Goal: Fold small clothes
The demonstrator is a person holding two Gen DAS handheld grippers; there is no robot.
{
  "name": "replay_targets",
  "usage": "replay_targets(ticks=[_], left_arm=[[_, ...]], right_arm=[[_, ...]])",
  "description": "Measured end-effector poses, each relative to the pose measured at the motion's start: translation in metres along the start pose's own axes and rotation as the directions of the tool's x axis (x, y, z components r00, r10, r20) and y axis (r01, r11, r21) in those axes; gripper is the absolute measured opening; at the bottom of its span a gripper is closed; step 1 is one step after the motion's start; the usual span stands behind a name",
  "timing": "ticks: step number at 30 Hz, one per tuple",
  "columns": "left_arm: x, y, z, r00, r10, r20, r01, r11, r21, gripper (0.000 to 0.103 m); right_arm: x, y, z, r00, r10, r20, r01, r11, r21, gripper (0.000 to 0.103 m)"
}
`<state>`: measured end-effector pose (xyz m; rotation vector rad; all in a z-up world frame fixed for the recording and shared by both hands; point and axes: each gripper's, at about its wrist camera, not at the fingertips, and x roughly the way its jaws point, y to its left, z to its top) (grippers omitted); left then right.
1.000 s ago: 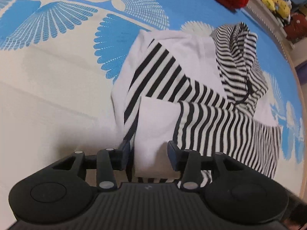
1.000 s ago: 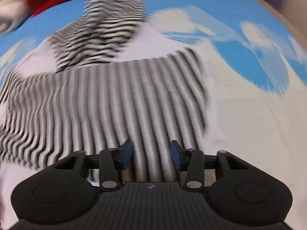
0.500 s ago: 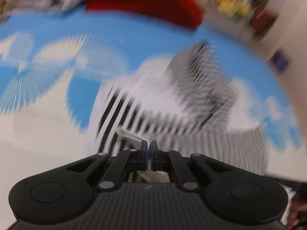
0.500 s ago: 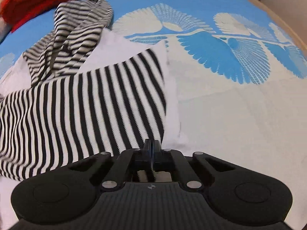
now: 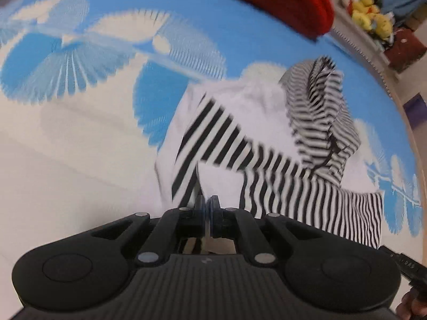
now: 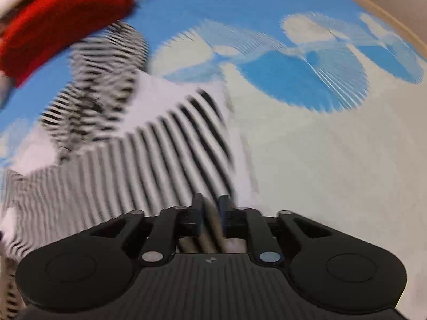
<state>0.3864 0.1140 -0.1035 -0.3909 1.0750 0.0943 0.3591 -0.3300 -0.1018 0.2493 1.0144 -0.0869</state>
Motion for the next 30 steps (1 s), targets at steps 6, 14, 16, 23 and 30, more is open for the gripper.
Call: replay_targets(ticks=[6,14,16,23,30], left_arm=[[-0.011,-0.02,0.001,0.992,0.053,0.116,-0.063,0.994,0.089,0.005],[0.042,-0.021,-0.02,0.988,0.037,-0.153,-0.02,0.993,0.114,0.01],[0.043,-0.022,-0.023,0.989,0.049,-0.142,-0.033,0.993,0.117,0.01],[-0.005,-0.06,-0.013,0.999,0.016,0.03,-0.021,0.983,0.18,0.033],[0.011,-0.07,-0.021,0.999,0.036,0.007,-0.037,0.986,0.164,0.033]], right_arm=[[0.031,0.013,-0.014,0.982,0.004,-0.19,-0.022,0.996,-0.089,0.04],[0.024,0.02,-0.012,0.991,0.01,-0.134,-0.023,0.995,-0.095,0.041],[0.034,0.017,-0.018,0.985,-0.03,-0.171,0.013,0.995,-0.102,0.042],[0.012,0.023,-0.006,0.993,0.058,-0.099,-0.062,0.997,-0.037,0.043],[0.029,0.046,-0.015,0.99,0.023,-0.141,-0.037,0.994,-0.101,0.044]])
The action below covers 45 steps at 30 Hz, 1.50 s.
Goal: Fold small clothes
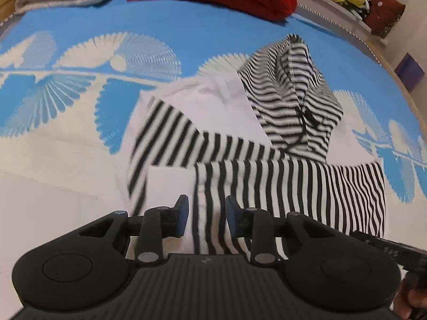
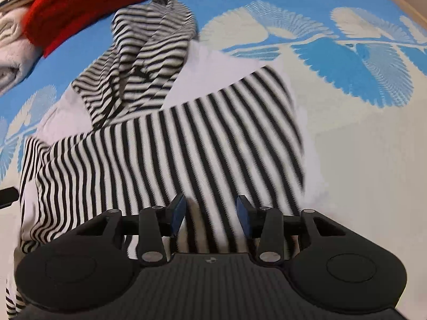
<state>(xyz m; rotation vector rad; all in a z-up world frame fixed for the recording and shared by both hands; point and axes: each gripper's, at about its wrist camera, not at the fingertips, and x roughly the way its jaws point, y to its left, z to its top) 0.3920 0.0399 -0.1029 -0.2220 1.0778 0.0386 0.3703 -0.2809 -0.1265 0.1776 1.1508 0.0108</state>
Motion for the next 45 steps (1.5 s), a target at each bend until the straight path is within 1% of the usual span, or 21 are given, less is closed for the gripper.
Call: replay_targets(ticks=[1,3,6,7,9,11,13,16,21,22,26,28,29,32,34,36,39,41,43,44,45], left_arm=[[0.005,-0.001,-0.002,1.0,-0.004,-0.018,0.004,1.0,0.004,0.033],[0.013,0.004,-0.009,0.998,-0.016,-0.064,0.016,1.0,-0.001,0.033],[0.03,0.01,-0.018,0.991,-0.012,-0.131,0.01,1.0,-0.021,0.033],[0.034,0.01,-0.02,0.991,-0.002,-0.137,0.0,1.0,-0.013,0.033],[0.034,0.006,-0.022,0.992,0.016,-0.127,-0.014,1.0,0.016,0.033],[0.031,0.001,-0.022,0.993,0.031,-0.114,-0.027,0.999,0.035,0.033],[0.027,-0.002,-0.022,0.995,0.03,-0.095,-0.026,0.999,0.037,0.035],[0.023,-0.005,-0.019,0.997,0.02,-0.081,-0.017,0.999,0.038,0.038],[0.023,-0.01,-0.014,0.997,0.047,-0.067,-0.044,0.998,0.039,0.041],[0.021,-0.011,-0.013,0.997,0.048,-0.059,-0.046,0.998,0.042,0.042],[0.012,-0.015,-0.008,0.998,0.065,-0.002,-0.064,0.996,0.054,0.051],[0.008,-0.017,-0.005,0.997,0.072,0.028,-0.074,0.995,0.063,0.052],[0.006,-0.018,-0.004,0.996,0.073,0.045,-0.075,0.995,0.067,0.053],[-0.002,-0.018,-0.001,0.992,0.068,0.103,-0.076,0.994,0.079,0.059],[-0.006,-0.018,0.0,0.989,0.06,0.135,-0.072,0.993,0.088,0.06],[-0.008,-0.018,0.001,0.988,0.055,0.142,-0.068,0.993,0.092,0.06],[-0.01,-0.017,0.002,0.987,0.02,0.16,-0.035,0.995,0.092,0.06],[-0.011,-0.016,0.002,0.985,0.012,0.174,-0.028,0.996,0.087,0.059],[-0.012,-0.017,0.002,0.982,-0.007,0.19,-0.01,0.996,0.09,0.057],[-0.012,-0.018,0.002,0.98,-0.019,0.2,-0.001,0.995,0.1,0.054],[-0.012,-0.019,0.002,0.978,-0.028,0.206,0.005,0.994,0.112,0.045]], right_arm=[[0.004,0.004,-0.002,0.999,-0.031,-0.014,0.031,0.999,-0.034,0.044],[0.008,0.007,-0.006,0.998,-0.058,-0.011,0.058,0.996,-0.062,0.044],[0.001,0.011,-0.003,0.998,-0.064,0.003,0.064,0.997,-0.04,0.044],[-0.001,0.011,-0.002,0.998,-0.056,0.015,0.056,0.998,-0.029,0.044],[-0.003,0.015,-0.002,0.998,-0.051,0.022,0.052,0.998,-0.032,0.044],[0.002,0.019,-0.003,0.998,-0.069,0.007,0.069,0.996,-0.059,0.044],[0.005,0.018,-0.005,0.996,-0.088,-0.005,0.088,0.994,-0.063,0.044],[0.001,0.015,-0.004,0.996,-0.084,0.009,0.085,0.995,-0.055,0.044],[-0.004,0.012,-0.002,0.996,-0.088,0.027,0.09,0.994,-0.061,0.044],[-0.006,0.011,-0.001,0.995,-0.088,0.034,0.09,0.994,-0.057,0.044],[-0.019,0.01,0.002,0.992,-0.092,0.089,0.097,0.994,-0.055,0.044],[-0.027,0.009,0.004,0.989,-0.086,0.118,0.092,0.995,-0.047,0.044],[-0.031,0.009,0.005,0.988,-0.082,0.131,0.088,0.995,-0.046,0.044],[-0.04,0.009,0.007,0.983,-0.082,0.164,0.091,0.995,-0.05,0.044],[-0.044,0.007,0.01,0.982,-0.079,0.173,0.088,0.995,-0.049,0.044],[-0.047,0.005,0.013,0.982,-0.065,0.18,0.072,0.997,-0.035,0.044],[-0.052,-0.001,0.017,0.979,-0.053,0.196,0.059,0.998,-0.026,0.043],[-0.051,-0.008,0.02,0.979,-0.057,0.196,0.06,0.998,-0.008,0.04],[-0.049,-0.013,0.021,0.982,-0.042,0.187,0.041,0.999,0.01,0.024],[-0.048,-0.016,0.022,0.983,-0.033,0.182,0.029,0.999,0.019,0.02],[-0.047,-0.018,0.023,0.984,-0.021,0.177,0.017,1.0,0.024,0.014]])
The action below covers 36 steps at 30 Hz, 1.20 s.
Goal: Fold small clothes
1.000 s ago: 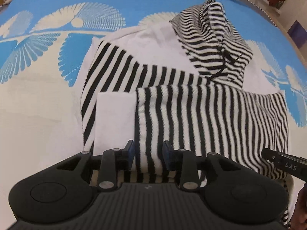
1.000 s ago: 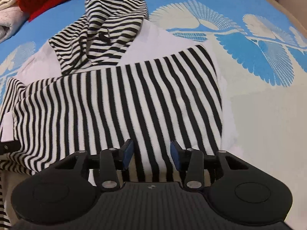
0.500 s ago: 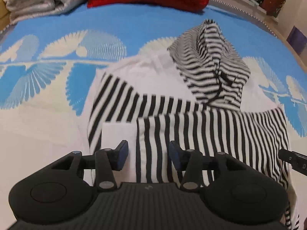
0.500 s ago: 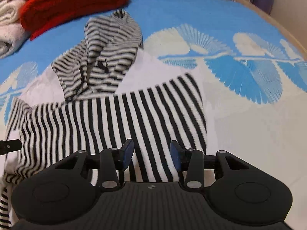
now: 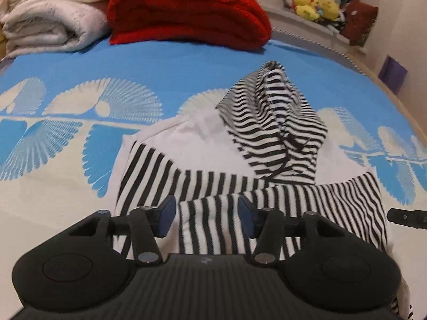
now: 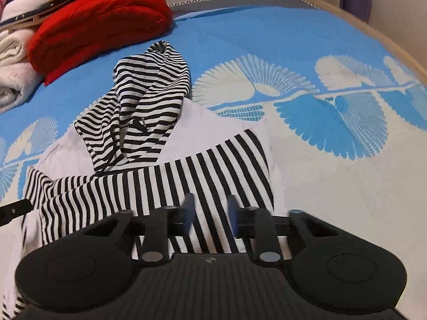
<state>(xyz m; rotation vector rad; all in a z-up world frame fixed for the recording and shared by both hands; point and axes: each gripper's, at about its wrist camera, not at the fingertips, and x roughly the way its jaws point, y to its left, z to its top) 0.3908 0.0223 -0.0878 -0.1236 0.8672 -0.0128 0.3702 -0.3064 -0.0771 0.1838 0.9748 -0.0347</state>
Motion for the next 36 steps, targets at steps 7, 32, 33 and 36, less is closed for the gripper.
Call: replay_targets(ticks=[7,32,33,36], left_arm=[[0.015,-0.004,0.032,0.998,-0.057,0.031,0.056,0.998,0.014,0.015],[0.293,-0.072,0.239,0.995,-0.099,0.01,0.097,0.989,0.113,0.052],[0.301,-0.074,0.24,0.995,-0.1,-0.008,0.1,0.989,0.107,0.052],[0.323,-0.079,0.242,0.996,-0.066,-0.065,0.074,0.99,0.116,0.043]], right_arm=[[0.009,-0.016,0.005,0.999,0.003,-0.04,-0.002,1.0,0.012,0.012],[0.055,-0.068,0.006,0.95,-0.28,-0.137,0.267,0.957,-0.111,0.017],[0.055,-0.068,0.006,0.951,-0.277,-0.137,0.263,0.958,-0.114,0.017],[0.054,-0.065,0.008,0.951,-0.278,-0.133,0.267,0.959,-0.099,0.017]])
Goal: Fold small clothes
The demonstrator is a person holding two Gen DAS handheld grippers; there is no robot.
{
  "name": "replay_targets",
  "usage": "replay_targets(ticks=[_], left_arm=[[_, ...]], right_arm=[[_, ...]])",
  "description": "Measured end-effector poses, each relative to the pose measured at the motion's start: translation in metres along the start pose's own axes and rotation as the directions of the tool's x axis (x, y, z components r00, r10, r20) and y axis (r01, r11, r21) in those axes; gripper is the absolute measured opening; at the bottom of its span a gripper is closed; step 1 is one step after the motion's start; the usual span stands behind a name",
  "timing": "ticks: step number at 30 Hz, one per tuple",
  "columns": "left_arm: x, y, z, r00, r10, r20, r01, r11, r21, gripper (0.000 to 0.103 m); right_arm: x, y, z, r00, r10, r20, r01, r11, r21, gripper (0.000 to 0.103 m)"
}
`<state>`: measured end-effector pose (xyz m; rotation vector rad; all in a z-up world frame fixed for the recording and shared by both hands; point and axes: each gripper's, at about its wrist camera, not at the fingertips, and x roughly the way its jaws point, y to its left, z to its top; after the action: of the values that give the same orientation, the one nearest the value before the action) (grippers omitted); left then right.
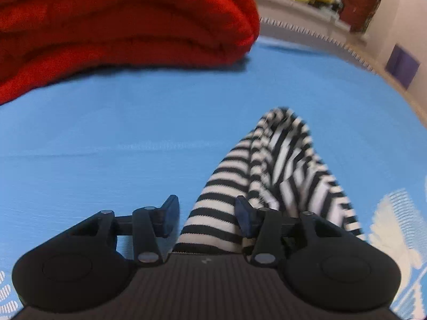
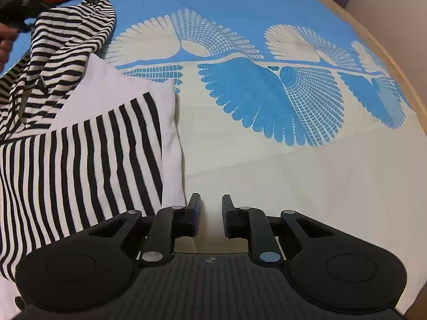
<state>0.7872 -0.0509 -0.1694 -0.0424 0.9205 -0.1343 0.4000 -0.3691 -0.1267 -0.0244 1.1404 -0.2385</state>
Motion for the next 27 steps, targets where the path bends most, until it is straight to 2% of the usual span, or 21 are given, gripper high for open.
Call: replay_targets(ticks=[1,2,4,7,9,11,13,15,16,17,18,19,20,21,22,23,25,26,27], left_arm=[[0.003,0.002,-0.001,1.0,-0.008,-0.011,0.008,1.0,-0.011,0.032],[0.003,0.004,-0.001,0.999,-0.031,-0.01,0.031,0.999,-0.017,0.002],[-0.008,0.003,-0.001,0.999,-0.033,0.013,0.033,0.999,0.001,0.003],[-0.047,-0.001,-0.002,0.995,-0.03,0.09,0.025,0.998,0.064,0.003],[-0.089,-0.005,-0.014,0.985,-0.067,0.157,0.048,0.991,0.121,0.003],[-0.139,-0.01,-0.043,0.965,-0.14,0.22,0.094,0.974,0.207,0.003],[-0.194,-0.016,-0.087,0.936,-0.248,0.251,0.16,0.932,0.326,0.003],[-0.246,-0.021,-0.141,0.913,-0.333,0.236,0.211,0.879,0.427,0.003],[-0.269,-0.021,-0.169,0.908,-0.366,0.205,0.237,0.851,0.469,0.003],[-0.29,-0.021,-0.2,0.91,-0.379,0.167,0.253,0.828,0.5,0.003],[-0.307,-0.019,-0.228,0.924,-0.363,0.121,0.257,0.822,0.508,0.003],[-0.317,-0.015,-0.251,0.936,-0.345,0.063,0.271,0.825,0.496,0.003],[-0.326,-0.008,-0.272,0.947,-0.321,-0.007,0.289,0.842,0.456,0.003],[-0.333,-0.001,-0.286,0.954,-0.294,-0.057,0.291,0.865,0.408,0.004],[-0.338,0.005,-0.292,0.964,-0.252,-0.082,0.264,0.893,0.365,0.005],[-0.346,0.012,-0.294,0.979,-0.189,-0.078,0.204,0.928,0.311,0.005],[-0.356,0.028,-0.285,0.989,-0.146,-0.027,0.148,0.974,0.169,0.01],[-0.359,0.039,-0.278,0.988,-0.152,0.005,0.151,0.987,0.062,0.019],[-0.359,0.048,-0.273,0.986,-0.162,0.034,0.162,0.986,-0.023,0.03]], right_arm=[[0.0,0.001,0.001,1.0,0.004,0.002,-0.004,1.0,0.004,0.017],[-0.001,0.002,0.001,1.0,0.008,0.004,-0.008,1.0,0.008,0.017],[-0.005,0.006,0.003,1.0,0.021,0.015,-0.021,1.0,0.006,0.017],[-0.013,0.01,0.007,0.999,0.037,0.036,-0.038,0.999,0.016,0.017],[-0.018,0.011,0.011,0.997,0.055,0.049,-0.057,0.998,0.023,0.017],[-0.026,0.009,0.013,0.994,0.081,0.069,-0.084,0.996,0.036,0.017],[-0.032,0.006,0.016,0.991,0.095,0.091,-0.099,0.994,0.046,0.017],[-0.037,0.001,0.019,0.989,0.105,0.108,-0.114,0.99,0.081,0.017],[-0.04,-0.001,0.021,0.986,0.117,0.118,-0.129,0.986,0.106,0.017],[-0.043,-0.002,0.022,0.984,0.126,0.124,-0.141,0.983,0.121,0.017],[-0.045,-0.003,0.023,0.981,0.14,0.133,-0.158,0.978,0.137,0.017],[-0.048,-0.004,0.023,0.977,0.157,0.142,-0.179,0.972,0.153,0.017],[-0.051,-0.004,0.023,0.974,0.172,0.149,-0.195,0.967,0.163,0.017],[-0.054,-0.004,0.022,0.971,0.181,0.155,-0.206,0.964,0.165,0.017],[-0.055,-0.003,0.021,0.969,0.189,0.159,-0.214,0.963,0.161,0.017],[-0.056,-0.001,0.02,0.968,0.196,0.158,-0.22,0.963,0.156,0.018],[-0.058,0.0,0.017,0.966,0.208,0.155,-0.233,0.959,0.163,0.023],[-0.059,0.001,0.016,0.964,0.216,0.156,-0.241,0.956,0.169,0.024],[-0.06,0.002,0.015,0.96,0.231,0.156,-0.257,0.951,0.173,0.027]])
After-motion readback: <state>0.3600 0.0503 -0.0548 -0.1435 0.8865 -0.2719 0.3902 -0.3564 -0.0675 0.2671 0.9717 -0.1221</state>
